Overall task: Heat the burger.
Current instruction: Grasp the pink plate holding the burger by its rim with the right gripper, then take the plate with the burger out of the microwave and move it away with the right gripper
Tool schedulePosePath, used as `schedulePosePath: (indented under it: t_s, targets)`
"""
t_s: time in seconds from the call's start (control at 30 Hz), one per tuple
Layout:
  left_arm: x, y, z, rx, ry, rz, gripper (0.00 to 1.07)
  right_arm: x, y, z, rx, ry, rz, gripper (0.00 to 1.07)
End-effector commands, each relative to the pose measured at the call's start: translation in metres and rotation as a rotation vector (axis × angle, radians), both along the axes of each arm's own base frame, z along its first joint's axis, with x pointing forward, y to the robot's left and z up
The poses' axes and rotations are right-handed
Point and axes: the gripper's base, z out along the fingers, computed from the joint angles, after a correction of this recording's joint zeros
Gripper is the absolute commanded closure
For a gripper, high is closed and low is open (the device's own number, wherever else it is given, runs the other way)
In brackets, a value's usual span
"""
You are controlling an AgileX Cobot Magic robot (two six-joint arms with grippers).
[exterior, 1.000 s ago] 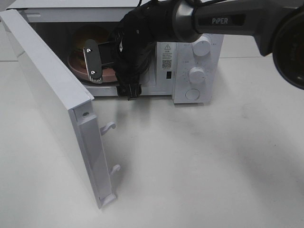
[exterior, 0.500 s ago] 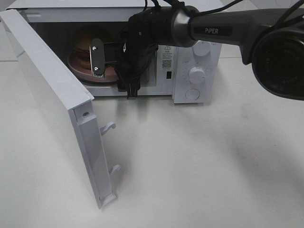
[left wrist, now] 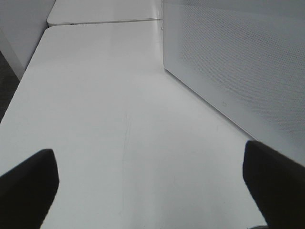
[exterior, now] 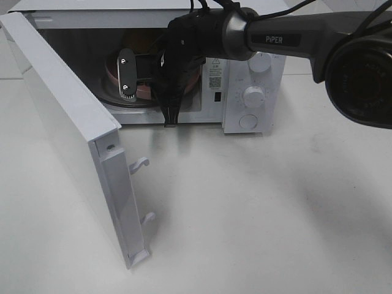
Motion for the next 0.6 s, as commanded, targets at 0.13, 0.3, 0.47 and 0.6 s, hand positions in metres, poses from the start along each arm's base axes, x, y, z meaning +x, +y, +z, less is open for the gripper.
schedulePosePath:
  t_s: [0.13,0.3,0.47,0.6]
  targets:
    - [-0.003,0.000,-0.001,-0.004,-0.017,0.003,0.09,0.001,-0.001,0.007,-0.017,-0.025,0.042,1.07]
    - [-0.003,0.000,-0.001,-0.004,-0.017,0.003,0.09,-0.001,-0.001,0.017,-0.027,-0.038,0.083,1.07]
    - [-0.003,0.000,-0.001,-0.004,-0.017,0.003,0.09,-0.006,-0.004,0.023,-0.065,-0.057,0.143,1.07]
    - [-0.003,0.000,-0.001,-0.004,-0.017,0.003,0.09,-0.012,-0.008,0.019,-0.116,-0.058,0.207,1.07]
